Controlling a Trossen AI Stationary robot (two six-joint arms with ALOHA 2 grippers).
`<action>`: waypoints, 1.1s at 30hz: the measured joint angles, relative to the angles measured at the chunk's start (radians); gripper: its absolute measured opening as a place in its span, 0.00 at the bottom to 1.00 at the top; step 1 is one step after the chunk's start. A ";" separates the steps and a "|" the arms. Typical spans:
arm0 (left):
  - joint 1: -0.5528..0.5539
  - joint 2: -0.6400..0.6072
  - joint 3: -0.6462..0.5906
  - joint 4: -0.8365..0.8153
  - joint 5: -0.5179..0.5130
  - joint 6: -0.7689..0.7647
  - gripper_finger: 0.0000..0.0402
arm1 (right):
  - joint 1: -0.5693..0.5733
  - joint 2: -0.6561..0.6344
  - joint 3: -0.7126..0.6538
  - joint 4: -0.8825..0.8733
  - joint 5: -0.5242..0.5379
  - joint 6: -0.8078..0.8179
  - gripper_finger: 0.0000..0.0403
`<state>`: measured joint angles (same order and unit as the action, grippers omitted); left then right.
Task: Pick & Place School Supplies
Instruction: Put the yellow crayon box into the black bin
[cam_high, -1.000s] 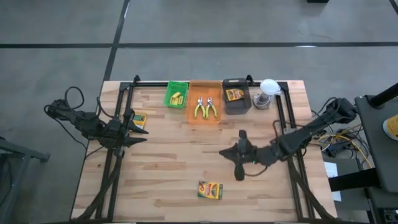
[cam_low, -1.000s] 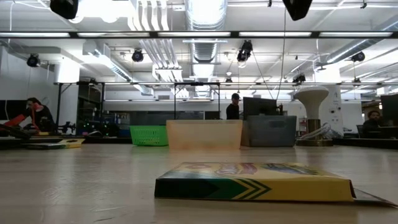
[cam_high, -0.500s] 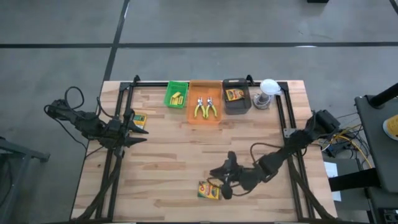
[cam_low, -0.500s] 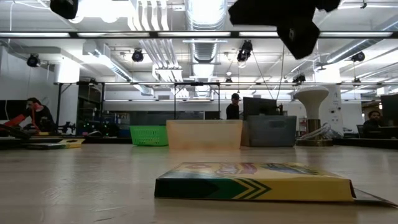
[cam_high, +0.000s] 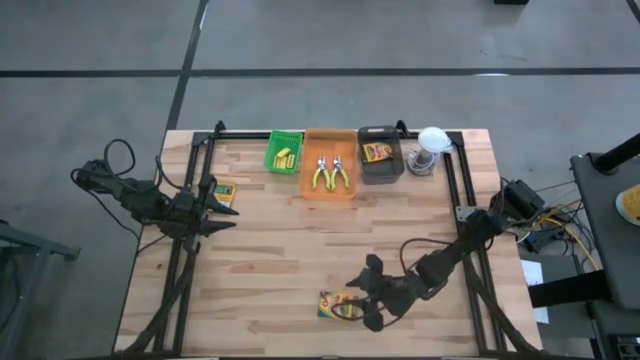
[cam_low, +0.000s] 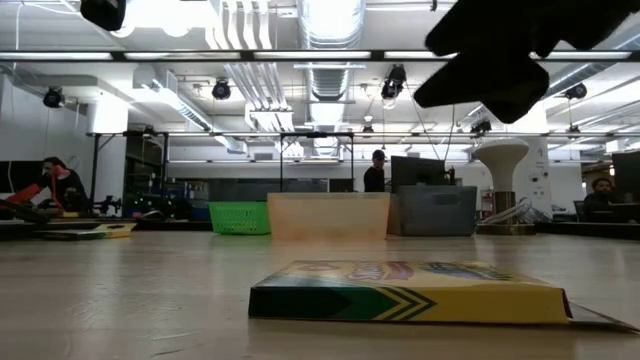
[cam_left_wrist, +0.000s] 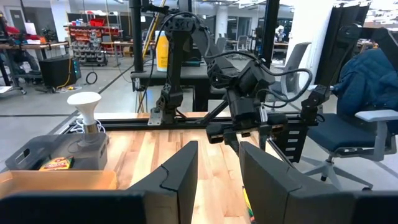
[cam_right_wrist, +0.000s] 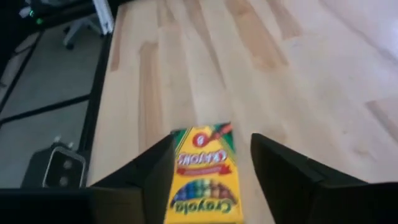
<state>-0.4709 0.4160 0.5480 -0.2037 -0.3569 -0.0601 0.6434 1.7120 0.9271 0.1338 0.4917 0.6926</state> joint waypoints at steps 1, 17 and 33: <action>0.000 0.000 0.000 0.000 0.000 0.000 0.31 | 0.000 0.003 -0.001 -0.001 -0.012 0.000 0.53; 0.000 0.000 0.000 0.000 0.000 0.000 0.31 | 0.003 0.064 -0.005 0.020 -0.138 0.006 0.72; 0.000 0.000 0.000 0.000 0.000 0.000 0.31 | 0.011 0.180 -0.005 0.059 -0.212 0.010 0.91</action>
<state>-0.4709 0.4160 0.5484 -0.2036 -0.3569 -0.0601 0.6548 1.8916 0.9220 0.1928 0.2792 0.7028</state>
